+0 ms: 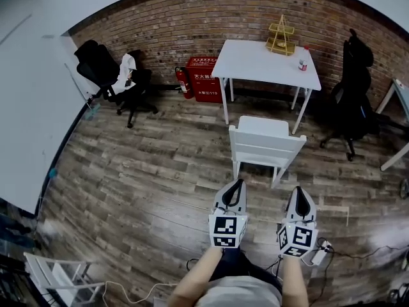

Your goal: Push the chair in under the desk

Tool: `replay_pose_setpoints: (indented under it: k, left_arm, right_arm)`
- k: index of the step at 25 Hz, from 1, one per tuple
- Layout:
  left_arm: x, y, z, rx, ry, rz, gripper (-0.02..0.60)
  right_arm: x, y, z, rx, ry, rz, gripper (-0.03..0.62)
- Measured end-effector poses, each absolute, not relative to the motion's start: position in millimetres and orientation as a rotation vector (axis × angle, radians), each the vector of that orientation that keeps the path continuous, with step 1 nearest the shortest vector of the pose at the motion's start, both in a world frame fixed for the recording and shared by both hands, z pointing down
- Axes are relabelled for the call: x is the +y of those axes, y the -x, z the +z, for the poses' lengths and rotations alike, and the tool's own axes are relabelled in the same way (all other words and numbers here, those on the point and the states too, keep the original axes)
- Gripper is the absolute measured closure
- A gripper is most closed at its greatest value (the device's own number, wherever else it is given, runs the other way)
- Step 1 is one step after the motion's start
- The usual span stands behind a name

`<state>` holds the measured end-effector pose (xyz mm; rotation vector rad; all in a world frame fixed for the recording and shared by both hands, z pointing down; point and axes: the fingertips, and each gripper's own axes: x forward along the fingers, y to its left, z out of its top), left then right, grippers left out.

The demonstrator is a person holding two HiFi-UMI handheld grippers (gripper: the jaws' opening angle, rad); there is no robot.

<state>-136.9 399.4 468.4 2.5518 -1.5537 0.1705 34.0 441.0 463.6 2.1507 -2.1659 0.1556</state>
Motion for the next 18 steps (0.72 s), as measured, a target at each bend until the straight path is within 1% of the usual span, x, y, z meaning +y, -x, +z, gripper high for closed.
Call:
replay_pose_setpoints:
  k: [8, 18]
  left_arm:
    - [385.5, 129.6, 474.1, -1.55, -2.548, 0.182, 0.561]
    - [332.5, 129.1, 488.5, -1.551, -2.529, 0.195, 0.561]
  right_arm:
    - [422.3, -35.9, 464.0, -2.188, -2.134, 0.158, 0.577]
    - [377.4, -49.6, 477.7, -2.154, -2.149, 0.187, 0.579]
